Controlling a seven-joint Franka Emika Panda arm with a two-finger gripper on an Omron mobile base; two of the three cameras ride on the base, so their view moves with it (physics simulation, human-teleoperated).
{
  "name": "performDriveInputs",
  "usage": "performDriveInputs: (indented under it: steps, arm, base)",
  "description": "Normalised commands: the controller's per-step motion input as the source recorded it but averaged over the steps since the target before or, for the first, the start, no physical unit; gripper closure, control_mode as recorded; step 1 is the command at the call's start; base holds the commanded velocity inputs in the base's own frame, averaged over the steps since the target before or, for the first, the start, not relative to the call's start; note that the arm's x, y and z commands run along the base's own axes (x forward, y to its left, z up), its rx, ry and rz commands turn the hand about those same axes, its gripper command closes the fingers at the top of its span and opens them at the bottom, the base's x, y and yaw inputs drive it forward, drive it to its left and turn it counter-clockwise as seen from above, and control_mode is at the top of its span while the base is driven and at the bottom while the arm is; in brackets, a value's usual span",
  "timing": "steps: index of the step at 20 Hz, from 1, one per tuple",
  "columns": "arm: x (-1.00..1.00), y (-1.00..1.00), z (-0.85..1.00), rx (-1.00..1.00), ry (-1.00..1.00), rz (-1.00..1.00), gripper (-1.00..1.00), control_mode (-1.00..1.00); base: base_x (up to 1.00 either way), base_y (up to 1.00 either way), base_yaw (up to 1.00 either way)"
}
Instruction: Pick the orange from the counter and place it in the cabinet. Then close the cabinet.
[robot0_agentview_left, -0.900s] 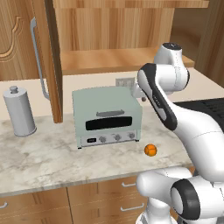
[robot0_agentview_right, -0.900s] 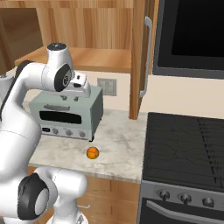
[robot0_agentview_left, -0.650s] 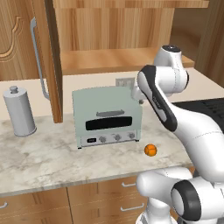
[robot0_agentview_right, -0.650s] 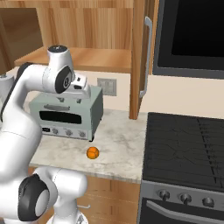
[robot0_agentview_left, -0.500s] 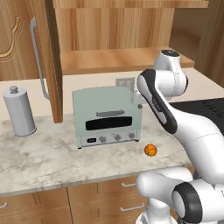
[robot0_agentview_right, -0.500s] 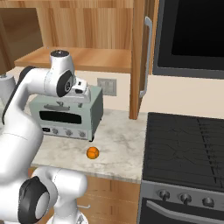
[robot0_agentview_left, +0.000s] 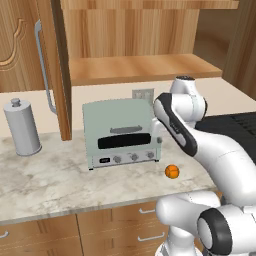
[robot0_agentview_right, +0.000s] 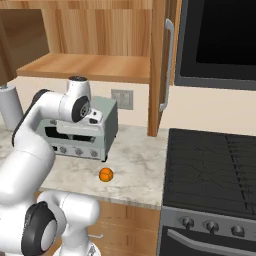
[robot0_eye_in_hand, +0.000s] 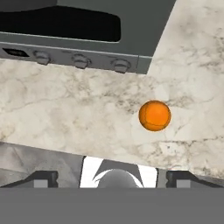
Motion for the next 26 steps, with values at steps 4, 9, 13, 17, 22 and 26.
performDriveInputs:
  steps: [4, 9, 13, 17, 22, 26]
  arm:
    - [0.00, -0.18, -0.49, 0.00, 0.27, -0.01, -1.00, -1.00]
    - [-0.17, -0.37, -0.63, 0.00, 0.11, -0.01, -1.00, -1.00]
    - [-0.14, -0.35, -0.65, -0.01, 0.00, 0.00, -1.00, -1.00]
    - [0.00, -0.26, -0.58, 0.00, 0.00, 0.00, -1.00, -1.00]
    - [0.04, -0.09, -0.54, 0.00, 0.00, 0.00, -1.00, -1.00]
    - [0.26, 0.00, -0.40, 0.00, 0.00, -0.01, -1.00, -1.00]
  base:
    - [0.00, 0.00, 0.00]
    - [0.00, 0.00, 0.00]
    - [0.00, 0.00, 0.00]
    - [0.00, 0.00, 0.00]
    - [0.00, 0.00, 0.00]
    - [0.00, 0.00, 0.00]
